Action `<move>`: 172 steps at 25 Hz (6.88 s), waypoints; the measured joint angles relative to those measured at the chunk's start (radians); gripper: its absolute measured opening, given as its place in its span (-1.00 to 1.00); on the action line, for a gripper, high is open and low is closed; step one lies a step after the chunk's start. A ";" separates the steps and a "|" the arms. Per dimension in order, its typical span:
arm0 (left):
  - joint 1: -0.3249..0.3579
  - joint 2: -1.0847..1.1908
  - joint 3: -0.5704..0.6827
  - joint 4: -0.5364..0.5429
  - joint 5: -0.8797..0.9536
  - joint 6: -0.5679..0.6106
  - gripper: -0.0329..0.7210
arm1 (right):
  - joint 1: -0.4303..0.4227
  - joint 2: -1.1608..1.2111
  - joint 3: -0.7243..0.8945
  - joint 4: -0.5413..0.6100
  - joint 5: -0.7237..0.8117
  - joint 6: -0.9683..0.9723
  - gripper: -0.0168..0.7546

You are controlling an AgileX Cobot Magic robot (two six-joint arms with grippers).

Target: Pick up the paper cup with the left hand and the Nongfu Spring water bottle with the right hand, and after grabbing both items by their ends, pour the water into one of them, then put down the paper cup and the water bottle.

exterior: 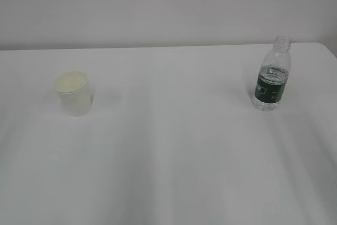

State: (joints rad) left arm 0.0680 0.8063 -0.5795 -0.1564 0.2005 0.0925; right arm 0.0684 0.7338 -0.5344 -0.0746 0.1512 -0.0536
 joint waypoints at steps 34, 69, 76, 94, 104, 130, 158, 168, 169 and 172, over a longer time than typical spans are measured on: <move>-0.115 0.214 0.219 -0.045 -0.470 0.000 0.57 | 0.000 0.162 0.266 -0.010 -0.536 0.084 0.57; -0.271 0.481 0.571 0.057 -1.093 -0.155 0.52 | 0.000 0.638 0.477 -0.138 -1.172 0.125 0.57; -0.271 0.554 0.571 0.112 -1.115 -0.158 0.52 | 0.000 0.797 0.514 -0.114 -1.285 0.100 0.57; -0.271 0.848 0.558 0.201 -1.344 -0.161 0.52 | 0.000 0.849 0.501 -0.087 -1.292 0.075 0.57; -0.271 0.882 0.552 0.239 -1.345 -0.161 0.52 | 0.000 0.850 0.468 -0.087 -1.292 0.073 0.57; -0.271 0.907 0.442 0.300 -1.347 -0.214 0.85 | 0.000 1.014 0.384 -0.018 -1.294 0.016 0.57; -0.271 0.907 0.442 0.300 -1.347 -0.216 0.77 | 0.000 1.234 0.145 -0.009 -1.296 -0.018 0.57; -0.271 0.907 0.442 0.300 -1.347 -0.216 0.76 | 0.000 1.334 0.050 -0.002 -1.296 -0.018 0.57; -0.271 0.907 0.442 0.300 -1.347 -0.216 0.76 | 0.000 1.342 0.042 -0.002 -1.296 -0.018 0.57; -0.271 0.907 0.442 0.300 -1.347 -0.216 0.75 | 0.000 1.366 0.016 0.000 -1.296 -0.018 0.57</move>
State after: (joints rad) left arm -0.2029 1.7130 -0.1379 0.1433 -1.1460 -0.1232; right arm 0.0684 2.0994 -0.5181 -0.0742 -1.1450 -0.0714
